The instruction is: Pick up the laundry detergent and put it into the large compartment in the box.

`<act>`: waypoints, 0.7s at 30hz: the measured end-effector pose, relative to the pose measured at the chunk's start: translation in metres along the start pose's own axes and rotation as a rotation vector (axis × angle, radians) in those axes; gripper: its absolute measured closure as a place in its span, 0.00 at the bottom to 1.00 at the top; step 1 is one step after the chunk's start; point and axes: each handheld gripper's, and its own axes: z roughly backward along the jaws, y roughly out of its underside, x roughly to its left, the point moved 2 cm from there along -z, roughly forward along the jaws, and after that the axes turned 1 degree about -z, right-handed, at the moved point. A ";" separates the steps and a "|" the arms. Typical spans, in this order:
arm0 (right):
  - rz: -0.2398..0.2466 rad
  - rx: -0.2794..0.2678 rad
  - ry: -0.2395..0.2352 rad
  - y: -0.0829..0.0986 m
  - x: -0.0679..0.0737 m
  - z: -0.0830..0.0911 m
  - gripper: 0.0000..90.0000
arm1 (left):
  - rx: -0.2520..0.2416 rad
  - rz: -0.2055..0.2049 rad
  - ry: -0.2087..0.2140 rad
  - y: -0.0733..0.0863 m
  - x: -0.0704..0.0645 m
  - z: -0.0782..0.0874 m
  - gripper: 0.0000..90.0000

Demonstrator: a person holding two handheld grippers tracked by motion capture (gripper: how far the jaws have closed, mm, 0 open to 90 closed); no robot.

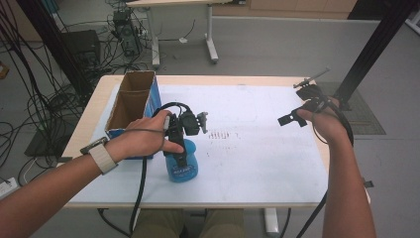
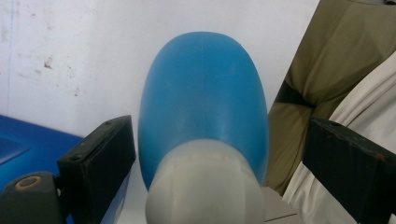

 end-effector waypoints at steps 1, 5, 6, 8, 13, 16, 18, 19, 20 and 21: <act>0.000 0.000 -0.001 0.000 0.000 0.000 0.08 | 0.002 0.002 -0.001 0.000 0.001 -0.001 0.11; -0.001 0.002 -0.003 0.001 0.000 -0.002 0.08 | 0.001 0.004 0.001 0.000 0.002 -0.007 0.12; -0.001 0.002 -0.004 0.001 0.000 -0.002 0.08 | 0.001 0.003 0.000 0.000 0.002 -0.008 0.12; -0.002 0.002 -0.005 0.002 -0.001 -0.002 0.08 | -0.002 0.003 0.001 0.000 0.002 -0.010 0.12; -0.001 0.001 -0.006 0.003 0.000 -0.003 0.08 | 0.001 0.004 -0.007 -0.001 0.002 -0.015 0.14; 0.000 0.000 -0.006 0.003 0.000 -0.003 0.08 | 0.004 0.005 -0.009 -0.003 0.002 -0.016 0.15; 0.001 -0.001 -0.005 0.003 0.000 -0.003 0.08 | 0.001 0.006 -0.009 -0.003 0.003 -0.016 0.15; 0.001 0.000 -0.005 0.003 0.000 -0.003 0.08 | -0.002 0.010 -0.009 -0.003 0.003 -0.017 0.16; 0.001 -0.001 -0.005 0.003 0.000 -0.003 0.08 | -0.004 0.010 -0.010 -0.003 0.003 -0.017 0.16; 0.001 -0.001 -0.005 0.003 0.000 -0.003 0.08 | -0.001 0.010 -0.012 -0.003 0.003 -0.017 0.16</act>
